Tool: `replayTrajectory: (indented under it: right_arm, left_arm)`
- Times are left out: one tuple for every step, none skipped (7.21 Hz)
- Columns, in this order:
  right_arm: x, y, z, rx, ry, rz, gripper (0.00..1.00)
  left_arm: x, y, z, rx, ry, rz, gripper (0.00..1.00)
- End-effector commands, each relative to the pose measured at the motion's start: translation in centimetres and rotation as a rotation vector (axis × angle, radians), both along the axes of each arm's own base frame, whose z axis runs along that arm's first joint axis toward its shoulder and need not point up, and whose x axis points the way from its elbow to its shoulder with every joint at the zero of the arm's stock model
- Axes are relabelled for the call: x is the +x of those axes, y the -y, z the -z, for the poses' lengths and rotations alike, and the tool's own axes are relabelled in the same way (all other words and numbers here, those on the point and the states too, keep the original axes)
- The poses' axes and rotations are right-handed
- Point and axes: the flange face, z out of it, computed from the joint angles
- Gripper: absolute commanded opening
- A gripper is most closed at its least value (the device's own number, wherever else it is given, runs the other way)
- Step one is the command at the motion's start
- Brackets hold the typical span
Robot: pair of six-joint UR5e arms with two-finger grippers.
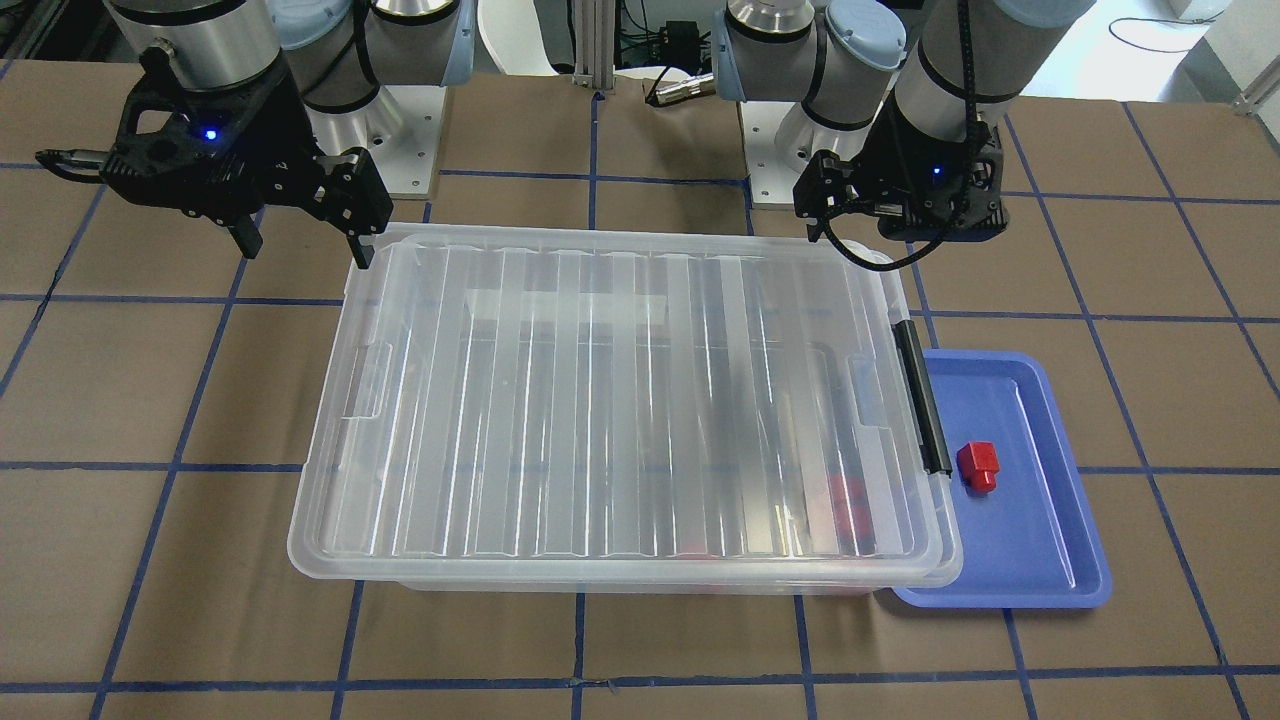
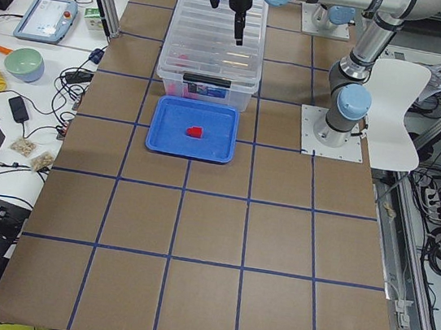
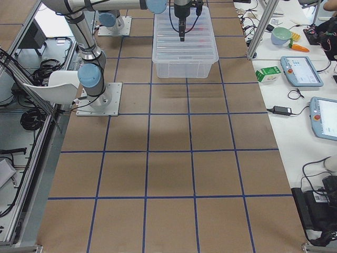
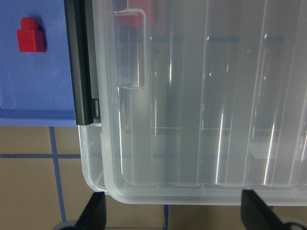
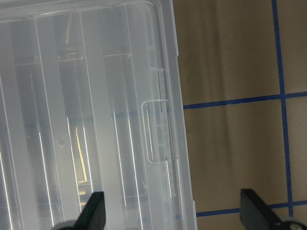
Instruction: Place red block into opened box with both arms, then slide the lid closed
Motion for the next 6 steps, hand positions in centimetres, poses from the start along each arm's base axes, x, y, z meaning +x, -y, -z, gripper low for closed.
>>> replayTrajectory:
  right_arm:
    - [0.0,-0.02,-0.01,0.0,0.0,0.0,1.0]
    - [0.0,0.0,-0.02,-0.001,0.0,0.0,1.0]
    - [-0.01,-0.07,-0.08,-0.001,0.0,0.0,1.0]
    - [-0.01,-0.07,-0.08,-0.001,0.0,0.0,1.0]
    - [-0.01,-0.07,-0.08,-0.001,0.0,0.0,1.0]
    - [-0.01,-0.07,-0.08,-0.001,0.0,0.0,1.0]
  left_arm:
    - [-0.06,-0.19,-0.24,-0.005,0.0,0.0,1.0]
    - [-0.05,-0.36,-0.59,-0.013,0.002,0.003,1.0]
    - [-0.03,-0.36,-0.59,-0.013,0.003,0.006,1.0]
    - [-0.05,-0.55,-0.87,-0.019,0.001,0.006,1.0]
    - [-0.04,-0.58,-1.02,-0.022,0.003,0.006,1.0]
    - [0.02,-0.65,-1.02,-0.022,0.009,0.009,1.0]
